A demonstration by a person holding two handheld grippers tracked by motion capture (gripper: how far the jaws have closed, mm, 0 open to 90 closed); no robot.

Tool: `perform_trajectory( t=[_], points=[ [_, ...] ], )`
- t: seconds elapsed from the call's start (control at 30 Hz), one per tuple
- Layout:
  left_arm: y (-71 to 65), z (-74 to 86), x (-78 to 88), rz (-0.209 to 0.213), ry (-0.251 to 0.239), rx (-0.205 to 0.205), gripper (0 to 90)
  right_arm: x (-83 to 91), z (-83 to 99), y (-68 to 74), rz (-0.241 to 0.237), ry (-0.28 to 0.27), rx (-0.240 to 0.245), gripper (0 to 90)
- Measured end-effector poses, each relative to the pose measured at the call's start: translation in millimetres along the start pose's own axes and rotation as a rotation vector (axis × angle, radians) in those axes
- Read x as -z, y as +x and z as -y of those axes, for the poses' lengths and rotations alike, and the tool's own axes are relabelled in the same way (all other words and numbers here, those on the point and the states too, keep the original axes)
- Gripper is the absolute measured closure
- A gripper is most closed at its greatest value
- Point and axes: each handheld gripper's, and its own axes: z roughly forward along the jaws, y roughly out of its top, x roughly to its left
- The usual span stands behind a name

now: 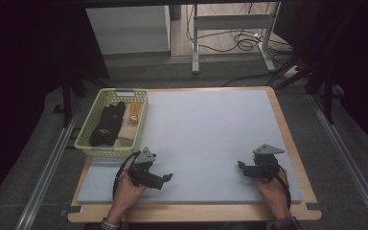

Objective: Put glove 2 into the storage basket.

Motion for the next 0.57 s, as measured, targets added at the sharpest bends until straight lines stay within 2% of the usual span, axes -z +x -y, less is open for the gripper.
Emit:
perform_trajectory(
  t=[0.2,0.33,0.4,0.57],
  points=[
    [-2.0,6.1,-10.6,-0.035,0.072,-0.025,0.0,0.0,0.0,0.0,0.000,0.000,0.000,21.2],
    [-5.6,4.7,-15.3,-0.069,0.119,-0.047,0.0,0.0,0.0,0.1,0.000,-0.001,0.001,21.2],
    [-3.9,4.5,-15.7,-0.057,0.123,-0.033,0.0,0.0,0.0,0.0,0.000,0.000,0.000,21.2],
    [-4.1,4.4,-15.8,-0.058,0.127,-0.035,0.0,-0.1,0.1,-0.1,-0.002,0.002,-0.001,21.2]
  ],
)
